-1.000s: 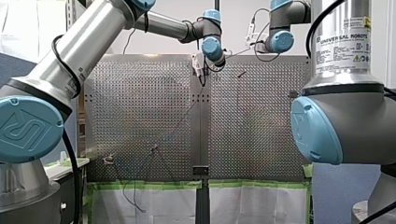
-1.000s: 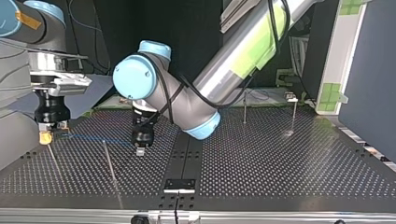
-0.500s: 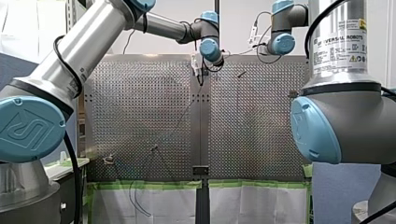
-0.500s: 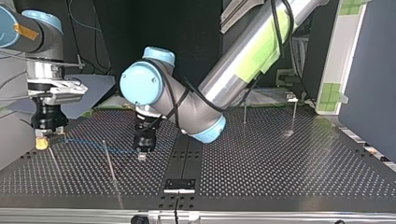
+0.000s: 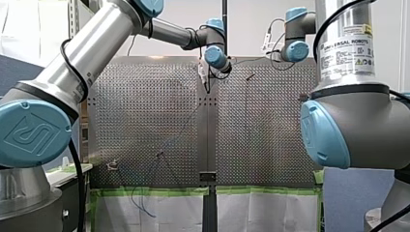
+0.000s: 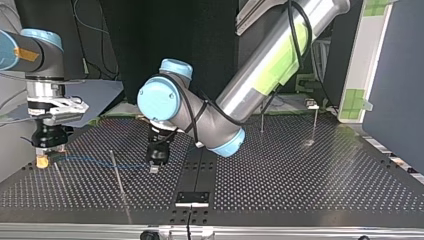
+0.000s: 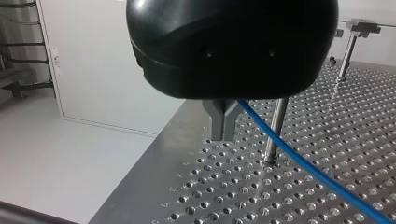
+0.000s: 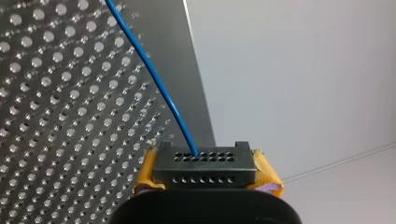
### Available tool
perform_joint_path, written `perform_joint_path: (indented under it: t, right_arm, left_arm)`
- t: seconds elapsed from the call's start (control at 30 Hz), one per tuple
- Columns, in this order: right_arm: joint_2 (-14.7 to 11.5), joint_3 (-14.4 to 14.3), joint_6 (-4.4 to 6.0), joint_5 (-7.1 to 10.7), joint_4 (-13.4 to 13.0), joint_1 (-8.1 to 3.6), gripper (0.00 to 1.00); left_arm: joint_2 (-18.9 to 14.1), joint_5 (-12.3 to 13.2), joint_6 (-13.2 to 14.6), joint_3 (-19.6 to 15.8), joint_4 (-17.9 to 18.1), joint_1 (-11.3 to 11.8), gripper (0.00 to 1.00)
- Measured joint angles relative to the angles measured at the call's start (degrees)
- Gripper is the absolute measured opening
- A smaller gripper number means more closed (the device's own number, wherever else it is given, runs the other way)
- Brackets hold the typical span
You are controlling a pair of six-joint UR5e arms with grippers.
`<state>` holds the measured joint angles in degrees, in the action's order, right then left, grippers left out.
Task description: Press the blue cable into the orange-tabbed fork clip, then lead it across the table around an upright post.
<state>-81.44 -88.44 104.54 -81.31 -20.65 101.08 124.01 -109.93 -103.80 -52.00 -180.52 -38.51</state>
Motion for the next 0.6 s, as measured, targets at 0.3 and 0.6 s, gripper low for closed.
perform_joint_path:
  t: [0.3, 0.6]
  right_arm:
    - [2.7, 2.8, 0.10, 0.95, 0.0, -1.44, 0.00]
    - [5.8, 4.2, 0.08, 2.12, -0.5, -2.85, 0.00]
  left_arm:
    - [1.3, 1.3, 0.0, 0.0, 0.0, 0.3, 0.00]
    - [3.5, 1.8, 0.0, 0.1, 0.5, 0.4, 0.00]
